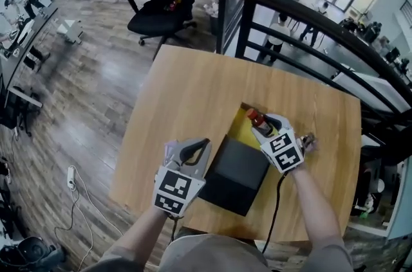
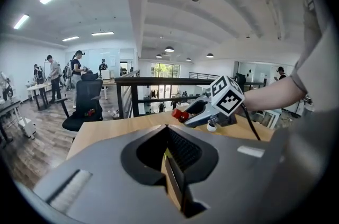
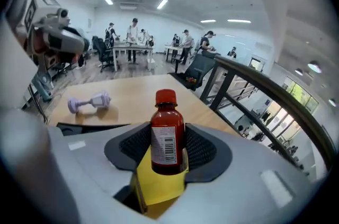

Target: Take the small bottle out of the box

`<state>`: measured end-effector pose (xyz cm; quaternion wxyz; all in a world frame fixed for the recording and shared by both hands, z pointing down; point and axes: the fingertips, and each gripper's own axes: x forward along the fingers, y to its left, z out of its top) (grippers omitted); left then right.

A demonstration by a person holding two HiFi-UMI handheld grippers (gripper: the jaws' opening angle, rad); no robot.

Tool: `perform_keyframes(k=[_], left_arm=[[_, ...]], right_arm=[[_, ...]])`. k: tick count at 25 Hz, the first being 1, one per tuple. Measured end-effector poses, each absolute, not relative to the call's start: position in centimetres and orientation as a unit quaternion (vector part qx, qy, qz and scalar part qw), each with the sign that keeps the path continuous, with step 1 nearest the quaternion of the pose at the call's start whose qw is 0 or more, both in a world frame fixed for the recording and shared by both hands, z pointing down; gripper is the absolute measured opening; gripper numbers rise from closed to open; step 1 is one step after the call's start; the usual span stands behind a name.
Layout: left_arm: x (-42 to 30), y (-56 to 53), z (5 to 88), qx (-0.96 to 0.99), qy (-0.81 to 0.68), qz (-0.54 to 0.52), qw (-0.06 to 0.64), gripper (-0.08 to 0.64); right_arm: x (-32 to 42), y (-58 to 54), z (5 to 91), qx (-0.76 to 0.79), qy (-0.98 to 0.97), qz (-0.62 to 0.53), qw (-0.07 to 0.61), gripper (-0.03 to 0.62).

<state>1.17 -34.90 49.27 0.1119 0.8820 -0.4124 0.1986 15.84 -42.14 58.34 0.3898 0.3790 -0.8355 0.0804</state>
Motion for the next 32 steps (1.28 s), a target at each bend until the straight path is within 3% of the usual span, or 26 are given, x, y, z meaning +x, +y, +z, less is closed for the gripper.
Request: perform_keyframes(k=[15,24,32], left_arm=[[0.5,-31.8,39.6,0.893,-0.427,0.138,0.042,0.002],[0.2,-27.4,35.7,0.893,-0.43,0.132,-0.015,0.002],[-1.0,-24.5,37.9,0.892,-0.431,0.138,0.014,0.002]], right_arm=[[18.3,-32.2,40.9,0.515,-0.844,0.074,0.133,0.21],[18.8,-24.5,37.2,0.546,-0.832,0.084,0.045,0.21],[17.5,-20.1,38.5,0.536,-0.836,0.107,0.039,0.21]])
